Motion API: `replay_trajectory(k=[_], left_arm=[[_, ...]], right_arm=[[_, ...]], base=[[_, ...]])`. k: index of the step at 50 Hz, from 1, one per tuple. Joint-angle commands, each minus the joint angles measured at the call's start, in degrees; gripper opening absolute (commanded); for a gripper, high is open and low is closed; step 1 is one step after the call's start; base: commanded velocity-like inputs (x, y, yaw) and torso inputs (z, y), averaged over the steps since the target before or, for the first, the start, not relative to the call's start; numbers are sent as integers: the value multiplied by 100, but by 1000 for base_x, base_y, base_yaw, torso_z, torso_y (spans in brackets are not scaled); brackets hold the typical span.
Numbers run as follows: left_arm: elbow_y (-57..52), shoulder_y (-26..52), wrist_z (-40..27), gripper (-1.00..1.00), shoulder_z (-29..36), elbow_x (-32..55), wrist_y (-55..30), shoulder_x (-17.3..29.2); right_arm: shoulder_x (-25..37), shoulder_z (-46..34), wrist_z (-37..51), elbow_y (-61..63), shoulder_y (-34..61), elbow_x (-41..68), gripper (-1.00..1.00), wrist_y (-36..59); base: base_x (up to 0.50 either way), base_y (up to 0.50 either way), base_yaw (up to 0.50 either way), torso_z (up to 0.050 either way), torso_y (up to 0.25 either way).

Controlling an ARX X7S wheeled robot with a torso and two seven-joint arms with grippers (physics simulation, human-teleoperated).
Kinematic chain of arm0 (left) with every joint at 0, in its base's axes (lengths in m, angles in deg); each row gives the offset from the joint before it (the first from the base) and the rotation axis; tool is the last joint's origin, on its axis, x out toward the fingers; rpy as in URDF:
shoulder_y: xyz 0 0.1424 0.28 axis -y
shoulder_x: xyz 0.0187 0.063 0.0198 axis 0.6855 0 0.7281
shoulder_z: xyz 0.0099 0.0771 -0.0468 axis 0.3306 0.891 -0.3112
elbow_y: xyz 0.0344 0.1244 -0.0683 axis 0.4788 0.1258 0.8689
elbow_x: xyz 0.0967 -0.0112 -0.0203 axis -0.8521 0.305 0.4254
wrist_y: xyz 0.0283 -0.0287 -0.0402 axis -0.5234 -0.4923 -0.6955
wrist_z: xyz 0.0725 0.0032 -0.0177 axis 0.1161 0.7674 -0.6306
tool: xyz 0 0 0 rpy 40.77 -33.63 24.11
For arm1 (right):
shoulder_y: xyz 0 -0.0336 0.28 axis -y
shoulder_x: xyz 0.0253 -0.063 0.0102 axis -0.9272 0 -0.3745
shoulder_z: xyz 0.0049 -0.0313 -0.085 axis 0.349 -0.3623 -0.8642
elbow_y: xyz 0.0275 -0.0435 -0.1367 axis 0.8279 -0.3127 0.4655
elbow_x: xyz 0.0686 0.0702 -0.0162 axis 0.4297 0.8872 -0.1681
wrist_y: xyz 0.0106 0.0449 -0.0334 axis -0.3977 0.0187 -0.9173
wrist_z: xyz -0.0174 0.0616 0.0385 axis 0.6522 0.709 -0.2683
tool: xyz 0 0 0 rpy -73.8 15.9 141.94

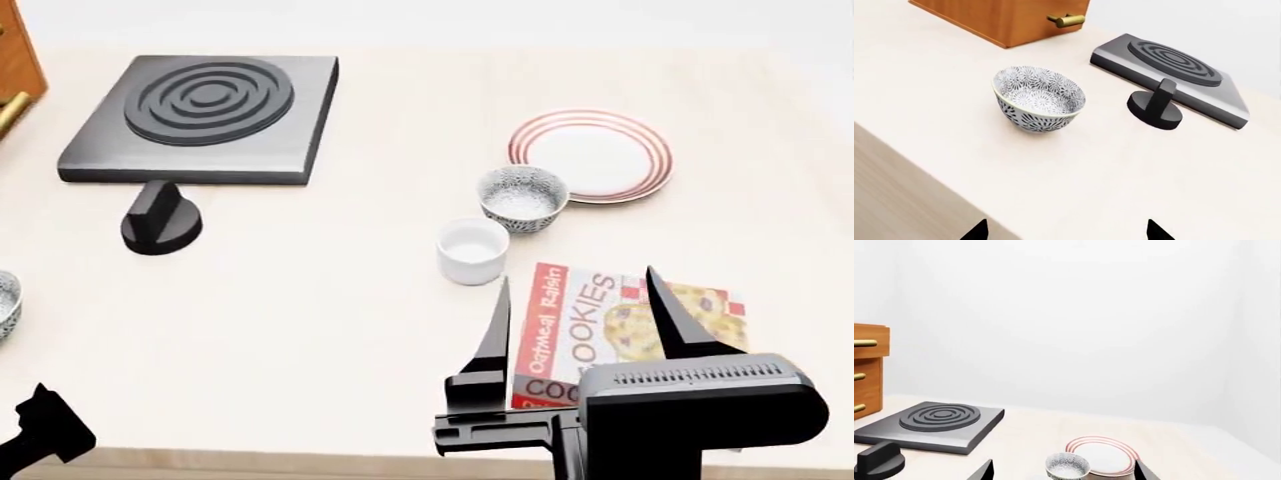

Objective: Pick the akita bowl between the plate and the ramekin and place it on the plate.

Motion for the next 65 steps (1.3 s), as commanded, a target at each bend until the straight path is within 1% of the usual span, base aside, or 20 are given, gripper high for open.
replay_trajectory(k=[1, 24, 30, 35, 65], left_arm=[[6, 3, -12, 100, 23, 22, 13, 12], [25, -3, -36, 100, 65, 61, 51, 30], [36, -1, -40, 100, 76, 69, 64, 35], [38, -7, -42, 100, 86, 76, 78, 38], [21, -17, -79, 100, 137, 136, 88, 73]], right_arm=[[17, -5, 25, -11, 3, 40, 100, -11], [76, -51, 76, -59, -3, 51, 100, -71], [103, -99, 109, -99, -11, -31, 100, -155], [120, -110, 73, -90, 12, 55, 100, -47], [166, -169, 159, -143, 37, 71, 100, -47]], base=[[0, -148, 0, 0, 0], [0, -148, 0, 0, 0], [0, 0, 0, 0, 0], [20, 0, 0, 0, 0], [260, 0, 0, 0, 0]])
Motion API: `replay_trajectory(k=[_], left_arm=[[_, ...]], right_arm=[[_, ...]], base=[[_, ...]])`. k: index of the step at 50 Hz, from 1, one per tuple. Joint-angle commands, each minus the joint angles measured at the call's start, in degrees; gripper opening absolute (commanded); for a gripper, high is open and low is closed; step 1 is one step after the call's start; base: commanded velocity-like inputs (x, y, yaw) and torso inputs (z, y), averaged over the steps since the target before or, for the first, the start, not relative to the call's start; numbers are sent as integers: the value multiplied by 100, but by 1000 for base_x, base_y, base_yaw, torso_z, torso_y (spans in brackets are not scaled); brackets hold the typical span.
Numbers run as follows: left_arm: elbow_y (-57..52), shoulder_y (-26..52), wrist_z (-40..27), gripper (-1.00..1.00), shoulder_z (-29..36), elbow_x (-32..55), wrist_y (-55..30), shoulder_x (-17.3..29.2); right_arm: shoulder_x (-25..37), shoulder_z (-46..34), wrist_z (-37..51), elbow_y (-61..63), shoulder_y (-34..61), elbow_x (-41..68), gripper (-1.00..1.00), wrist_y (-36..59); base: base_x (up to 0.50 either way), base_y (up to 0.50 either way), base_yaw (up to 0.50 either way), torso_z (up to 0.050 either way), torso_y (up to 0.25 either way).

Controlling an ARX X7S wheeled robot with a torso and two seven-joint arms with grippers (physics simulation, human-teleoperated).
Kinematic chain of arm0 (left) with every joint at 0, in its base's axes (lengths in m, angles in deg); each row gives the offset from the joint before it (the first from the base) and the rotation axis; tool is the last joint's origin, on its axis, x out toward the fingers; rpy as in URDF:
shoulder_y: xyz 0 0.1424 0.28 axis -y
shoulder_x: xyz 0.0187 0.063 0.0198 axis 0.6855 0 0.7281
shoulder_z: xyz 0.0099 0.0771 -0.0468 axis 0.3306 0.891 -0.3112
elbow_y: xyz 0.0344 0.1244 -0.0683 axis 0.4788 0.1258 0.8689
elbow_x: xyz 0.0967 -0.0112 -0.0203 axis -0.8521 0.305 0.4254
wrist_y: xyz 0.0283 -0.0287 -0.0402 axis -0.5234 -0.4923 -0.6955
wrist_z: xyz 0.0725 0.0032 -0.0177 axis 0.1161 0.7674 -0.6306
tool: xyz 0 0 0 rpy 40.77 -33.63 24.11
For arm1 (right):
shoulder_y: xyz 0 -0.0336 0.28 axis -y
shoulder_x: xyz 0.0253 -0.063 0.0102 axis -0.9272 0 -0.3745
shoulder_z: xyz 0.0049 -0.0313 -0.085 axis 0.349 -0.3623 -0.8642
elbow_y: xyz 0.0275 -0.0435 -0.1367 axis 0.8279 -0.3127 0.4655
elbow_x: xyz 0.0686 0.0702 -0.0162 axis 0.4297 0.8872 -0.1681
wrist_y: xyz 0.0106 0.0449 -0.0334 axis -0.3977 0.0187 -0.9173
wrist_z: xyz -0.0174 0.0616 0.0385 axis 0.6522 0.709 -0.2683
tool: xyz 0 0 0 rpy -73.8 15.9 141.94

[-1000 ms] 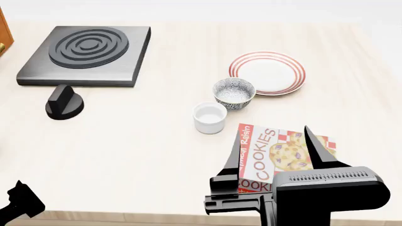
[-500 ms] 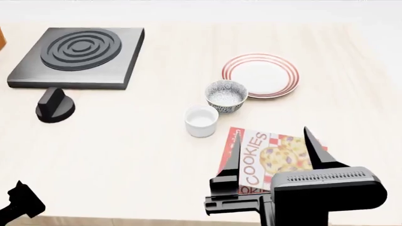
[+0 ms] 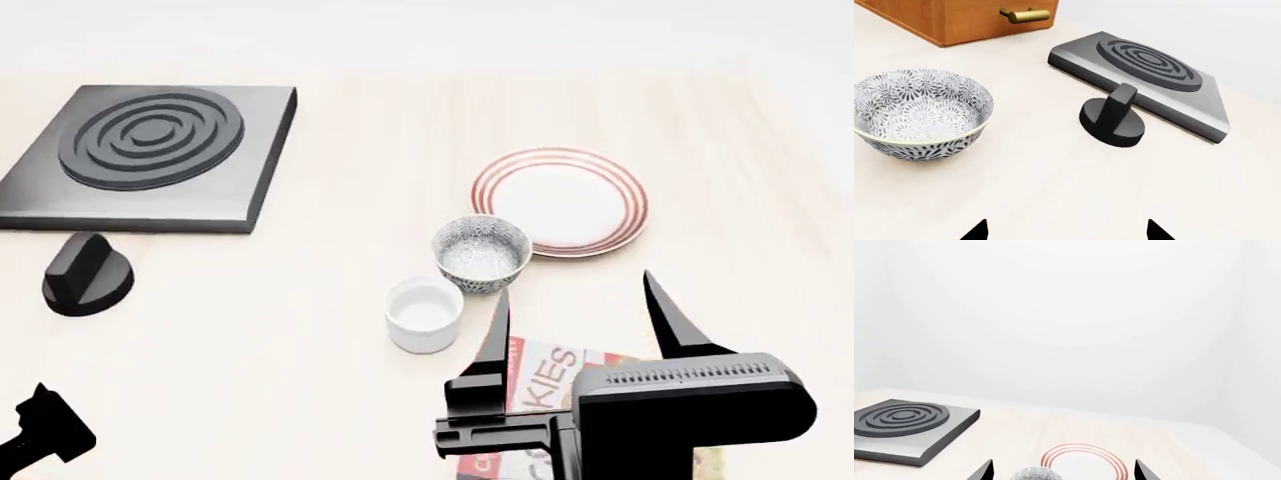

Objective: Pick the akita bowl between the plate and the ramekin and place it on the plate.

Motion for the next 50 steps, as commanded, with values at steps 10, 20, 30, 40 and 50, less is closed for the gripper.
replay_trajectory(k=[10, 20, 30, 40, 50], left_arm=[[18, 4, -22, 100, 34, 36, 19, 21], [11, 5, -39, 100, 48, 59, 8, 34], [54, 17, -41, 100, 69, 67, 34, 38], [16, 7, -68, 100, 83, 95, 13, 48], [19, 5, -79, 100, 96, 108, 30, 58]], right_arm=[[27, -25, 44, -14, 10, 37, 100, 1], [35, -55, 68, -25, 33, 50, 100, 22], [51, -40, 81, -41, 19, 82, 100, -18], [76, -22, 100, -35, 7, 111, 100, -34], [97, -49, 110, -72, 20, 123, 100, -23]], base=[[267, 0, 0, 0, 0], [268, 0, 0, 0, 0], [267, 0, 0, 0, 0], [268, 0, 0, 0, 0], [267, 0, 0, 0, 2]])
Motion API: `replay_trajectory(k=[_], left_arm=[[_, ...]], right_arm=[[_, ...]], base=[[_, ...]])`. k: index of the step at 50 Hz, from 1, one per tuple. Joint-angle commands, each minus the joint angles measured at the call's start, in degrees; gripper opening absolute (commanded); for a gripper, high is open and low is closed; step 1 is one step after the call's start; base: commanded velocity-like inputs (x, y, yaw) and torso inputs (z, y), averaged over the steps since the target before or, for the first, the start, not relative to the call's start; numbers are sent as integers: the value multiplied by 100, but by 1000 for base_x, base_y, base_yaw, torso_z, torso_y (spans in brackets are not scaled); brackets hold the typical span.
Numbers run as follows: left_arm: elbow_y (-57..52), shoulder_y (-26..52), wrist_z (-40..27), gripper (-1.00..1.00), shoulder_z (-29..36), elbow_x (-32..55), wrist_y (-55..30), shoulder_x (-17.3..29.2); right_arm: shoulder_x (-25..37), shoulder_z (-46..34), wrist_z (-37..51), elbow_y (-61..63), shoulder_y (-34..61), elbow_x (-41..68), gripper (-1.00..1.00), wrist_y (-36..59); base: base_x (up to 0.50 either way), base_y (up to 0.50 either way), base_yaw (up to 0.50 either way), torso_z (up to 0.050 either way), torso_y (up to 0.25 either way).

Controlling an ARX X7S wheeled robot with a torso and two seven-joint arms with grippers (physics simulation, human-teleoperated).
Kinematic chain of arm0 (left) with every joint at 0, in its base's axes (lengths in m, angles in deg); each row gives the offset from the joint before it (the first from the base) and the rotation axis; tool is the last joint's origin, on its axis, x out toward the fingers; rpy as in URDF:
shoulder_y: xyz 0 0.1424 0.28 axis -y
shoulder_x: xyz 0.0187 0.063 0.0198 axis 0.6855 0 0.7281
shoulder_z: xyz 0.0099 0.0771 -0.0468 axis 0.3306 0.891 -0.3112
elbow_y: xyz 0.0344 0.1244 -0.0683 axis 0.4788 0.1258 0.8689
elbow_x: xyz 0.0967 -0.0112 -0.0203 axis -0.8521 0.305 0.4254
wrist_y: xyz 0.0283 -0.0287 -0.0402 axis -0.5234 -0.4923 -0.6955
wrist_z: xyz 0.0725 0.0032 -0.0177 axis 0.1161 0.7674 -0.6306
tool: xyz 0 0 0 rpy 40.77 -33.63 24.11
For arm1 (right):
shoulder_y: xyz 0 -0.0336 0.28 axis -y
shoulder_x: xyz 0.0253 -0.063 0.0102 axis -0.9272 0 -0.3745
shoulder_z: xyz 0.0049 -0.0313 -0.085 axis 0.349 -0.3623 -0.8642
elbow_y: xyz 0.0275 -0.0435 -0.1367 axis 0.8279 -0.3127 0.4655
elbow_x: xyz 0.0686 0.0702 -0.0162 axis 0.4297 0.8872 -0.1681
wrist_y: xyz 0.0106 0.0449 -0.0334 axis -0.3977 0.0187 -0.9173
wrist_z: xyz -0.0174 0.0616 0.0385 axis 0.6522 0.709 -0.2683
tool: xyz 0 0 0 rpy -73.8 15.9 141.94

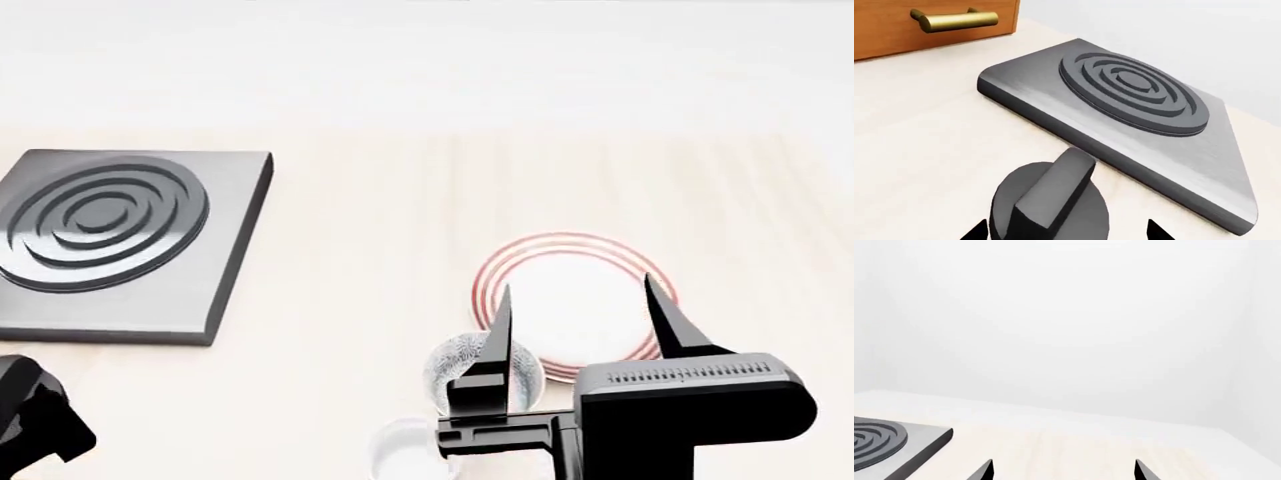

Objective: Pick the akita bowl between the plate and the ramekin and place it on the plate.

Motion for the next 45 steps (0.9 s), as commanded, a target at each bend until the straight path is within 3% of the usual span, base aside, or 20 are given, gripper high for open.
replay_trajectory(k=[1, 33, 45], left_arm=[[4, -1, -14, 100, 15, 18, 13, 11], [29, 4, -38, 100, 66, 66, 57, 36], [13, -5, -68, 100, 77, 90, 50, 49]], right_arm=[[24, -13, 20, -14, 4, 21, 100, 9], [65, -63, 68, -45, 13, 70, 100, -21], [-153, 165, 411, -251, 205, 364, 100, 857]], base=[[266, 0, 0, 0, 0], [266, 0, 0, 0, 0], [21, 0, 0, 0, 0]])
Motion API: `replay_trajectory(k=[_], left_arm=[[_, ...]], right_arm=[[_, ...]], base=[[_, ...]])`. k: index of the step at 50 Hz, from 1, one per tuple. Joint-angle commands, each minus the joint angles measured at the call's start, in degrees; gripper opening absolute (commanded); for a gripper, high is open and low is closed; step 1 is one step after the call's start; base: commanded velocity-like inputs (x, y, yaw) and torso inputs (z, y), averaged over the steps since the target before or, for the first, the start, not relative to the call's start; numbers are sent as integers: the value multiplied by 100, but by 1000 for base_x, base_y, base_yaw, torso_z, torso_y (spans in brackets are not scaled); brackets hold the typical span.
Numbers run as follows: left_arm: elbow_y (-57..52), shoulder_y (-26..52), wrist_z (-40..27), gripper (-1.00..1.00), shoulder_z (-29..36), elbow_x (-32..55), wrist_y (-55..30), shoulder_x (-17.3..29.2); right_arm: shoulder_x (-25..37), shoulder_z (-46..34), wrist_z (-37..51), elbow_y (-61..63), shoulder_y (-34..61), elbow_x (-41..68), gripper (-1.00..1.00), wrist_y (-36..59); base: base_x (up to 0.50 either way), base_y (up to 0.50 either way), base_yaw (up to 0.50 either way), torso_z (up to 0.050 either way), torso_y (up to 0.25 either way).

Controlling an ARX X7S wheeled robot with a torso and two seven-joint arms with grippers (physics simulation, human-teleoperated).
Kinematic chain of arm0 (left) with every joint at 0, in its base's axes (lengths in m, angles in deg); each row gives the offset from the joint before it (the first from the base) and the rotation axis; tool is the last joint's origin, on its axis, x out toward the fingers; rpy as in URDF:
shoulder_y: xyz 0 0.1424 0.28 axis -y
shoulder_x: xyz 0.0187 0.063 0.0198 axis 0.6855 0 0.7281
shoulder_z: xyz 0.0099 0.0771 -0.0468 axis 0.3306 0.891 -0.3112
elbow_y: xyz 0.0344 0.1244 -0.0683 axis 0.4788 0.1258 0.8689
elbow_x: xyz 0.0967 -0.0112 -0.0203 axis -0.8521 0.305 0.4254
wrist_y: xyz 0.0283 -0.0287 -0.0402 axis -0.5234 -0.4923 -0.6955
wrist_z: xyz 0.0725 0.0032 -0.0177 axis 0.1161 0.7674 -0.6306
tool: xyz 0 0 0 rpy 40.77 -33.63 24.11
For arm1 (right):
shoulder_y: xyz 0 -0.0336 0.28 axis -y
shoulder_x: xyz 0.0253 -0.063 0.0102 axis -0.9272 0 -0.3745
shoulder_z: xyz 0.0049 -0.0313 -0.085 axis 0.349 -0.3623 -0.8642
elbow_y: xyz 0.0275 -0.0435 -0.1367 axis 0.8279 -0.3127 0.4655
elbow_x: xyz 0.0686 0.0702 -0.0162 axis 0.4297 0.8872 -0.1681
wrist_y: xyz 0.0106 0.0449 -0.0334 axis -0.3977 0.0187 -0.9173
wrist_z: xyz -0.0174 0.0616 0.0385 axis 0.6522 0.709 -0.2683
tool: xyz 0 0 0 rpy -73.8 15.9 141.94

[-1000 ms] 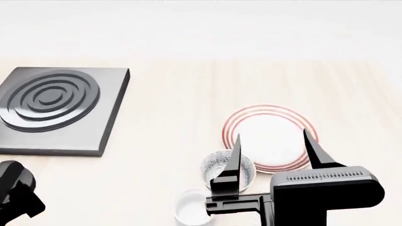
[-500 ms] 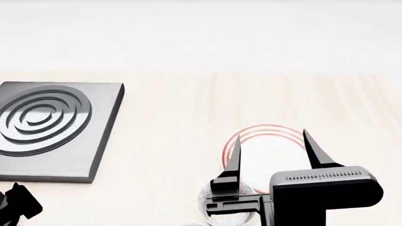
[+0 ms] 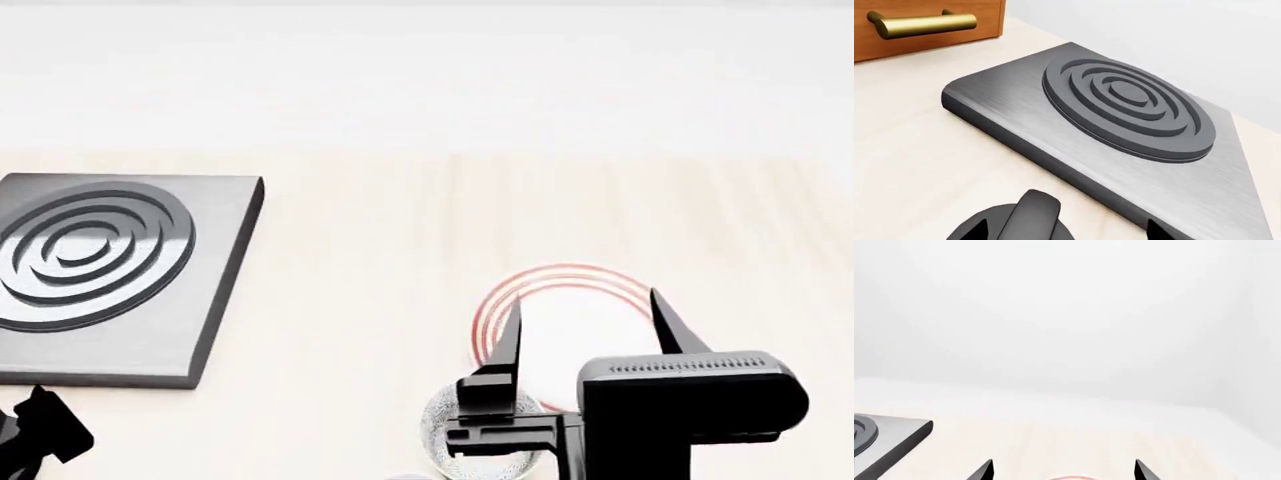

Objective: Pick the akita bowl between the plate and the ramekin and place it on the plate.

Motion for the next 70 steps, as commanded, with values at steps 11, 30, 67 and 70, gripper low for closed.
replay_trajectory(k=[11, 30, 67, 70], left_arm=[[39, 21, -11, 100, 47, 33, 31, 8], [101, 37, -60, 100, 60, 42, 73, 15], [89, 14, -96, 100, 114, 88, 116, 47], [102, 19, -97, 100, 117, 93, 119, 48]], right_arm=[[-157, 123, 362, -361, 350, 289, 100, 1149], [-257, 93, 116, -1198, 624, 549, 100, 1343], [-466, 478, 32, -2103, 1239, 1245, 100, 2253], [-498, 530, 54, -2171, 1339, 1321, 100, 2394]], base=[[0, 0, 0, 0, 0], [0, 0, 0, 0, 0], [0, 0, 0, 0, 0], [0, 0, 0, 0, 0]])
